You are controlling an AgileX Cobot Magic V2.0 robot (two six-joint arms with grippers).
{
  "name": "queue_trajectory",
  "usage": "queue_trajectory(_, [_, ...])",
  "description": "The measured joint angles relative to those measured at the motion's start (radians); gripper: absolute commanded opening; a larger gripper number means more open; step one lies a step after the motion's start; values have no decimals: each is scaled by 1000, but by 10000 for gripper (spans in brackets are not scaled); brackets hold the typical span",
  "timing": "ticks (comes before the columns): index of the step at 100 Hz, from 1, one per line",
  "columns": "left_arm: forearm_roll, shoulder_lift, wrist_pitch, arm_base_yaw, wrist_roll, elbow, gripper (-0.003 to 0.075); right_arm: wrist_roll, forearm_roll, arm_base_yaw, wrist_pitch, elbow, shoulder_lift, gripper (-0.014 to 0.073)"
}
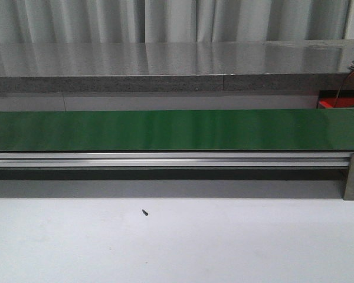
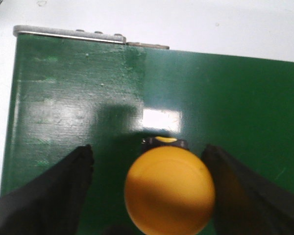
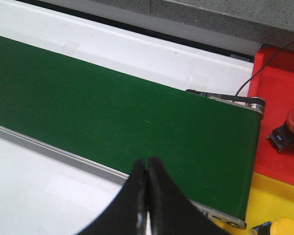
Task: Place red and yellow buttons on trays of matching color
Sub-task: 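Lower the yellow button onto the belt and open the left gripper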
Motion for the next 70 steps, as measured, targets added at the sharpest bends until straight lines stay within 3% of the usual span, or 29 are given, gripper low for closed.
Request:
queue_trajectory(48, [-54,-82,-57,2,8,-60,548,0,0,0,0,0,0,-67])
queue_trajectory(70, [-51,-82,-107,86,8,-96,547,0,0,0,0,0,0,-67])
